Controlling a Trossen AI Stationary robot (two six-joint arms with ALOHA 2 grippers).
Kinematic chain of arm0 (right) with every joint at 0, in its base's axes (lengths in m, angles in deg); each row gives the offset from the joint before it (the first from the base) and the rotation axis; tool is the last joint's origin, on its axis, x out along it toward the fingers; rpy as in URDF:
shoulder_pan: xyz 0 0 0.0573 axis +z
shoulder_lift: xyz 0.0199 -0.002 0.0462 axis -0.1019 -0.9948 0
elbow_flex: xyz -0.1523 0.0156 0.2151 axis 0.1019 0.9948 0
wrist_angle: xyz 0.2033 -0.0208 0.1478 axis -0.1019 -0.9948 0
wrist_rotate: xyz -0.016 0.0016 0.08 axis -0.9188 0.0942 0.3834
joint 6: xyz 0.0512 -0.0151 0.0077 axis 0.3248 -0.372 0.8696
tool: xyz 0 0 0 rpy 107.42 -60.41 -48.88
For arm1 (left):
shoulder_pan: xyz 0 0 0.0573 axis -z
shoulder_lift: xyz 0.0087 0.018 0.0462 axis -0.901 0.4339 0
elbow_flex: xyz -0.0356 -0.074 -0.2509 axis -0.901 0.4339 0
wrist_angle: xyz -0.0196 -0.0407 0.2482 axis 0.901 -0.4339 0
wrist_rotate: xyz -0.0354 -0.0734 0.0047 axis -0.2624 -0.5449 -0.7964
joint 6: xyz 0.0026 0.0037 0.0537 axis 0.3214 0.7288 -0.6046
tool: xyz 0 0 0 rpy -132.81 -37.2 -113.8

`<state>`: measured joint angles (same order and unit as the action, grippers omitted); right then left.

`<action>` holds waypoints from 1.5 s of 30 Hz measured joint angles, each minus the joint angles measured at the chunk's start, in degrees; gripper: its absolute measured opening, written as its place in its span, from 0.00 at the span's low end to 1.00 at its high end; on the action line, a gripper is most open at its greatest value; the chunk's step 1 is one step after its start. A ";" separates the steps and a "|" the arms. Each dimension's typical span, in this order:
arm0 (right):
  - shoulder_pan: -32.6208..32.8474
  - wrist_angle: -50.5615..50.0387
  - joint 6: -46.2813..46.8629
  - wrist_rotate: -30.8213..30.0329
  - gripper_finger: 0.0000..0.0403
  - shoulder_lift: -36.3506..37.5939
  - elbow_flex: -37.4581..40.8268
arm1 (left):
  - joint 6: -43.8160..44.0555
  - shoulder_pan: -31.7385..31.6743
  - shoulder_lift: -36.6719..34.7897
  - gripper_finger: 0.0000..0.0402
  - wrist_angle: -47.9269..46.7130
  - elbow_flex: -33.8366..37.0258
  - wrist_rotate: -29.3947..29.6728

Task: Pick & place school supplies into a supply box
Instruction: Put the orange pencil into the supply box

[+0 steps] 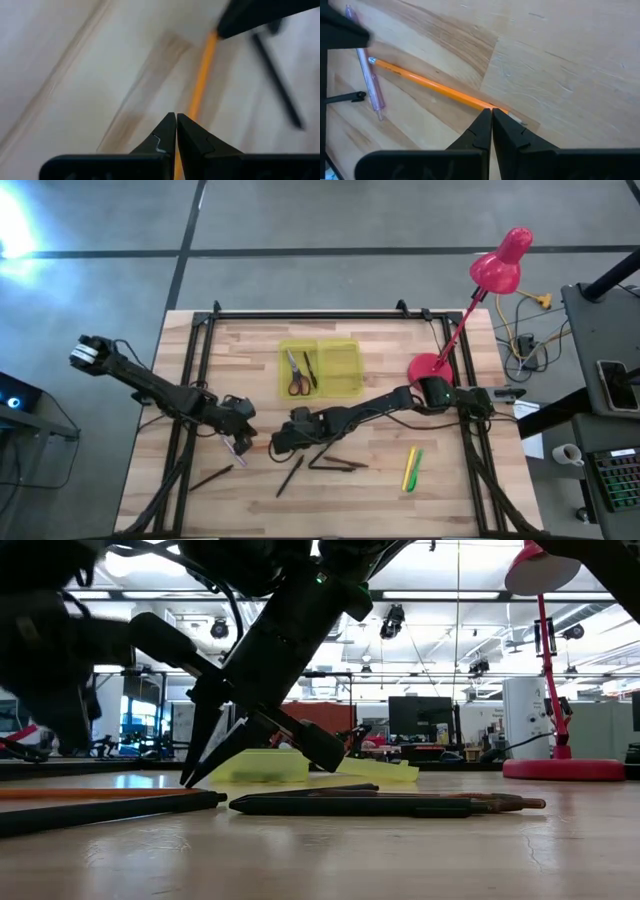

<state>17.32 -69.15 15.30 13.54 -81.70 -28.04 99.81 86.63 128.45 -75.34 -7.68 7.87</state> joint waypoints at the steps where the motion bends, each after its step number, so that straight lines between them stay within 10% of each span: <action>1: 0.00 0.00 -0.10 0.00 0.02 0.00 0.00 | -0.96 0.33 -1.67 0.00 -0.14 -0.01 0.12; 16: 0.00 0.02 -1.35 0.15 0.02 0.00 0.02 | -5.91 14.61 -4.47 0.28 -4.72 -0.11 6.37; 22: 0.00 0.02 -1.33 0.15 0.02 0.00 0.03 | -2.68 21.03 0.81 0.28 -4.00 -0.11 15.09; 45: 0.00 0.07 -1.38 -0.02 0.02 0.00 0.04 | -1.38 22.75 12.21 0.28 -2.06 -0.11 15.52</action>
<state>17.32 -69.09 13.93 13.52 -81.70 -28.00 98.43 109.39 140.66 -77.40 -7.79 23.39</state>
